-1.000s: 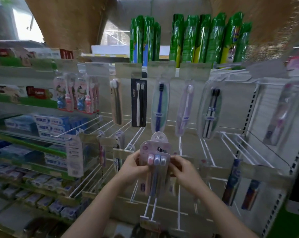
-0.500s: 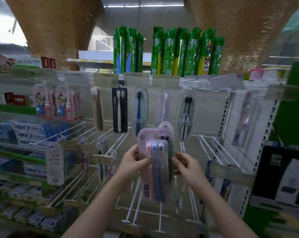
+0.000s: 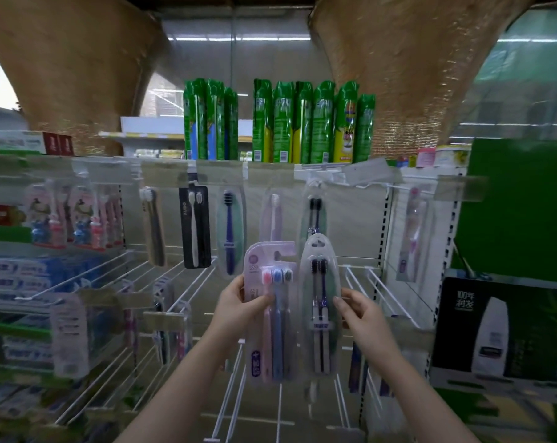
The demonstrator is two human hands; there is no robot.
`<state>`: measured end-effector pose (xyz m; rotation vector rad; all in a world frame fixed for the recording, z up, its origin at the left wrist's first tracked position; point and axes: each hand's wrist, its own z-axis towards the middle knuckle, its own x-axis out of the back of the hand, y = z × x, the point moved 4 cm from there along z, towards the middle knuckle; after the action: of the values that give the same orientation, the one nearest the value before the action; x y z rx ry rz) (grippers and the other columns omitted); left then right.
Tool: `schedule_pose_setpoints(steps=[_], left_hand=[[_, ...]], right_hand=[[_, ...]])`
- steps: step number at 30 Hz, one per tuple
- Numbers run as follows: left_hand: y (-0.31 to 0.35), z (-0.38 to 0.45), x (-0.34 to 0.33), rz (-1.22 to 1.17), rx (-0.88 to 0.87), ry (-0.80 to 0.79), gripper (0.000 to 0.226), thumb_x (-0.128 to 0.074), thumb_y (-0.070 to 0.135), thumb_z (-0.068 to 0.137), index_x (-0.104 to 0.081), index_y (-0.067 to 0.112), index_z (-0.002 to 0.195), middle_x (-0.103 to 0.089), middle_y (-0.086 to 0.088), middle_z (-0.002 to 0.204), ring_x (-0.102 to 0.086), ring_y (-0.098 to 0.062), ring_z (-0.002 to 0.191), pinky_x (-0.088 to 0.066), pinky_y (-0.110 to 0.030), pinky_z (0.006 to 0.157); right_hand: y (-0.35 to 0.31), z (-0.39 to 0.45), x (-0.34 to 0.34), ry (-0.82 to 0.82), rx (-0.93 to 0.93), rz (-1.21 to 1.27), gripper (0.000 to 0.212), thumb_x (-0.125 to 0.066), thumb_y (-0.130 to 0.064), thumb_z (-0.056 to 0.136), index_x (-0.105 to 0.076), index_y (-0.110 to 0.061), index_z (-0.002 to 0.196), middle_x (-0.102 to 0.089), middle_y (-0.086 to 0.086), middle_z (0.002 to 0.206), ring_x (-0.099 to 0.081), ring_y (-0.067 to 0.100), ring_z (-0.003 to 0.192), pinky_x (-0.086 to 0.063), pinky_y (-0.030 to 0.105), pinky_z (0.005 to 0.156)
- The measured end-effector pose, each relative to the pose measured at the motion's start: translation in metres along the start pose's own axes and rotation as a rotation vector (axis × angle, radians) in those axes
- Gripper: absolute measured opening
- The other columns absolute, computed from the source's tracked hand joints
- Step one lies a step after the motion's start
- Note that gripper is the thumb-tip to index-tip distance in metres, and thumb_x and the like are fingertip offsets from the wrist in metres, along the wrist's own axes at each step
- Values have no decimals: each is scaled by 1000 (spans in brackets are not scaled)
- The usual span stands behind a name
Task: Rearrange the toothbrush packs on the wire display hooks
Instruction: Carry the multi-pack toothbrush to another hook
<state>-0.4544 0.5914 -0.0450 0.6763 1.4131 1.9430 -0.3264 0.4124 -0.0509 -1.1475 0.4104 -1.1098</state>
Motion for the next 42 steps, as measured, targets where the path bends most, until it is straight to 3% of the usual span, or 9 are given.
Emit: schedule_pose_setpoints(steps=[7,9,14,22,25,30,35,40,42], left_hand=[[-3,3,7,-60,33,85,26,-73,15,79,-64,17,103,-72,-4,91,-68,-24,86,-56,-40,75],[0,6,12,-71,35,103,27,-72,14,79,-64,16,104,-71,-6,93,-68,-26,87,-56,-44,79],[12,19,22,-101,14,138,25,-74,15,78,-62,18,99,-70,-8,95,-67,-28,88,-55,-49,81],[29,32,18,-126,-21,120,25,-74,10,77,-63,18,98,-71,-7,92,-67,-30,90,-54,-52,85],[29,34,17,-124,-25,108,26,-74,10,77,-63,17,100,-71,-7,93,-67,-30,91,-53,-52,87],[29,39,16,-107,-26,99,26,-74,10,77,-63,19,98,-72,-5,92,-68,-26,87,-55,-47,82],[26,42,21,-80,-28,106,26,-73,8,78,-62,15,101,-71,-5,90,-68,-20,81,-55,-35,71],[22,45,35,-70,-11,142,29,-74,10,77,-62,14,104,-72,-7,93,-69,-24,85,-57,-42,78],[23,45,40,-60,-18,151,27,-74,9,78,-62,12,102,-72,-7,91,-69,-22,81,-57,-39,74]], right_hand=[[0,7,5,59,-44,12,18,-53,-20,95,-57,-21,113,-65,-7,104,-61,11,100,-51,36,94],[-7,17,6,89,-46,30,13,-52,-20,95,-57,-24,107,-65,-6,104,-61,11,99,-51,37,92],[-37,48,7,140,-4,-38,35,-51,-20,96,-51,-6,128,-60,4,118,-56,15,104,-48,38,96],[-59,78,5,161,34,-47,38,-48,-24,97,-49,-9,132,-58,6,129,-53,15,112,-41,30,99],[-62,86,6,173,35,-56,34,-48,-23,98,-52,-11,129,-60,7,126,-52,11,104,-40,27,94],[-61,96,9,220,1,-47,29,-47,-20,98,-55,-10,124,-65,3,115,-61,33,106,-48,42,91],[-47,114,7,236,-47,-80,30,-48,-20,97,-55,-10,124,-63,2,116,-55,14,96,-44,27,84],[-35,134,4,247,-53,-134,31,-50,-19,96,-55,-8,125,-63,9,121,-59,24,106,-48,38,96],[-31,139,1,240,-45,-144,31,-49,-21,96,-55,-6,123,-63,11,119,-59,26,106,-48,44,96]])
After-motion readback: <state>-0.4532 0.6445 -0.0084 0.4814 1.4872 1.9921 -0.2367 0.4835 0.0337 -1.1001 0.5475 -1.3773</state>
